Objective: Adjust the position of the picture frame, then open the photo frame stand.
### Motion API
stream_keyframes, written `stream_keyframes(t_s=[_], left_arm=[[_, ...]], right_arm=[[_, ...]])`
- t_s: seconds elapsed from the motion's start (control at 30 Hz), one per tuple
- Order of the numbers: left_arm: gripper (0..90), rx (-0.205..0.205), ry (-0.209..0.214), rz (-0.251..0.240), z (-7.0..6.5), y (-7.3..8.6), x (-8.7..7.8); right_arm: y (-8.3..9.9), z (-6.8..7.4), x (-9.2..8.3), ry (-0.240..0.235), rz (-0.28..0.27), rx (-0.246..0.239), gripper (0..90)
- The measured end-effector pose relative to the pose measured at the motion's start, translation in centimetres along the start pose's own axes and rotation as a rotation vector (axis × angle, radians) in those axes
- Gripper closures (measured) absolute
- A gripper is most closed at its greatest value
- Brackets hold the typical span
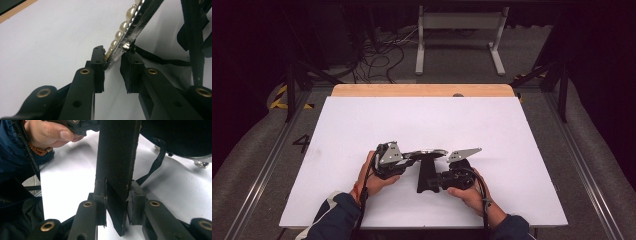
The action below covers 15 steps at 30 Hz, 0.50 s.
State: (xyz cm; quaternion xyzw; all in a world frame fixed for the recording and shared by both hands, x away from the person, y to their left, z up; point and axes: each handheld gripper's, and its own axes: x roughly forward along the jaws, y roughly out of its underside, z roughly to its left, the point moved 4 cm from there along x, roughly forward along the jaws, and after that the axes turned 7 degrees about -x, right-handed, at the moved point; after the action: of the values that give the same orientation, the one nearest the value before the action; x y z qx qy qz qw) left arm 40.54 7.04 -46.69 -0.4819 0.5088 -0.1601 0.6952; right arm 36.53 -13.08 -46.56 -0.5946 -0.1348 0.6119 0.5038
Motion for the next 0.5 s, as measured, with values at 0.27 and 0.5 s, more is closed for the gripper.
stream_keyframes(t_s=[0.27, 0.5], left_arm=[[68.1, -0.04, 0.022, -0.003, 0.12, 0.26, 0.15], [53.6, -0.08, 0.034, -0.034, 0.61, 0.28, 0.3]], right_arm=[[0.24, 0.11, -0.16, -0.004, 0.006, 0.001, 73.6], [0.57, 0.04, -0.33, 0.011, 0.002, 0.017, 71.9]])
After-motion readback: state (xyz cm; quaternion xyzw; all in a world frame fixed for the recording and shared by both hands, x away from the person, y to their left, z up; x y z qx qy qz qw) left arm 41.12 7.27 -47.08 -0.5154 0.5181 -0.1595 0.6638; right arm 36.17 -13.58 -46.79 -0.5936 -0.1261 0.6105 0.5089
